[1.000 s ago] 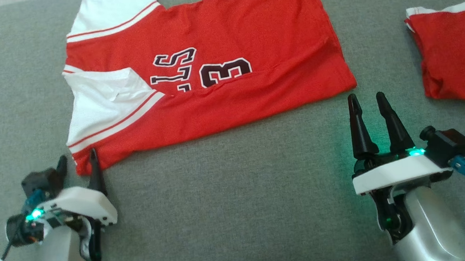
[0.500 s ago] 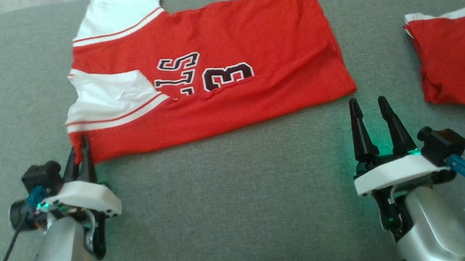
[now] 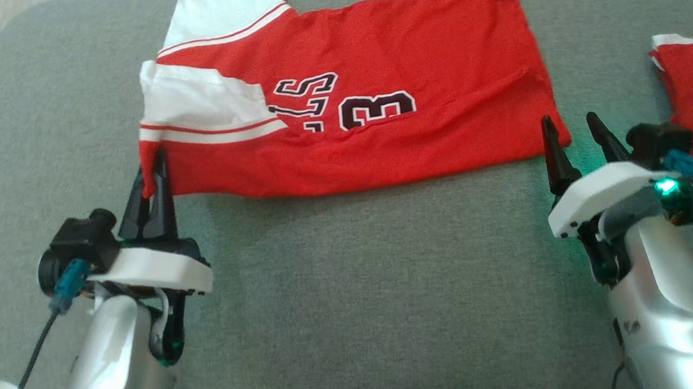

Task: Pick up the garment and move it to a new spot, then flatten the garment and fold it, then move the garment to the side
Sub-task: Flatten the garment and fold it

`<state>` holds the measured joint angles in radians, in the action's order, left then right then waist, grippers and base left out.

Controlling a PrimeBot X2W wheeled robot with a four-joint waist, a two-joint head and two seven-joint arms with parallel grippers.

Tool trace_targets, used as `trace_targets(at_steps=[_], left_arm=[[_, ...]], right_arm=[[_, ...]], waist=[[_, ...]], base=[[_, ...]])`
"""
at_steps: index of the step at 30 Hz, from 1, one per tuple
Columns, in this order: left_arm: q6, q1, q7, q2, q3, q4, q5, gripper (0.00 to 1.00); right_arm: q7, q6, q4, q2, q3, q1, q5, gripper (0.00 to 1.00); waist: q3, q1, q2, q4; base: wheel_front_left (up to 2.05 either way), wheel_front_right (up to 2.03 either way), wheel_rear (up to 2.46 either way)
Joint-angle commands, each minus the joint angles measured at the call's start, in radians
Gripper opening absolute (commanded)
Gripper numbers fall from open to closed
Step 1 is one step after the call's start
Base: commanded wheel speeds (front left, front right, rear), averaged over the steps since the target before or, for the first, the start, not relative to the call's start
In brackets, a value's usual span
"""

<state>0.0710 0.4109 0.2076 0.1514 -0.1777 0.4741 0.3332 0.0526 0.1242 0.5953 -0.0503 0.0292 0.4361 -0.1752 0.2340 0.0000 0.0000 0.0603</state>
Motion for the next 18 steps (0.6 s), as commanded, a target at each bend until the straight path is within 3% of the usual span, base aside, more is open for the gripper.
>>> trace_targets(at_steps=[1,10,11,12,13,18], left_arm=[[-0.002,0.008,-0.002,0.021,0.019,-0.043,-0.010,0.00],[0.004,0.002,-0.012,0.000,-0.022,-0.074,-0.008,0.00],[0.004,0.002,-0.012,0.000,-0.024,-0.073,-0.007,0.00],[0.004,0.001,-0.012,0.001,-0.024,-0.072,-0.006,0.00],[0.003,0.001,-0.012,0.002,-0.025,-0.071,-0.005,0.00],[-0.006,-0.012,-0.019,0.017,-0.020,-0.056,-0.002,0.00]], right_arm=[[-0.014,0.007,0.000,0.000,-0.010,0.056,0.031,1.00],[-0.174,0.007,0.254,0.000,0.052,0.173,0.238,1.00],[-0.189,0.007,0.270,0.000,0.049,0.174,0.250,0.90],[-0.203,0.007,0.285,0.000,0.044,0.174,0.256,0.36],[-0.211,0.007,0.298,0.000,0.040,0.174,0.253,0.00],[-0.190,0.007,0.313,0.000,0.050,0.166,0.264,0.00]], waist=[[0.007,0.0000,0.0000,0.013],[0.021,0.0000,0.0000,0.058],[0.020,0.0000,0.0000,0.060],[0.019,0.0000,0.0000,0.061],[0.017,0.0000,0.0000,0.062],[-0.004,0.0000,0.0000,0.049]], base=[[0.00,0.00,0.00],[0.00,0.00,0.00],[0.00,0.00,0.00],[0.00,0.00,0.00],[0.00,0.00,0.00],[0.00,0.00,0.00]])
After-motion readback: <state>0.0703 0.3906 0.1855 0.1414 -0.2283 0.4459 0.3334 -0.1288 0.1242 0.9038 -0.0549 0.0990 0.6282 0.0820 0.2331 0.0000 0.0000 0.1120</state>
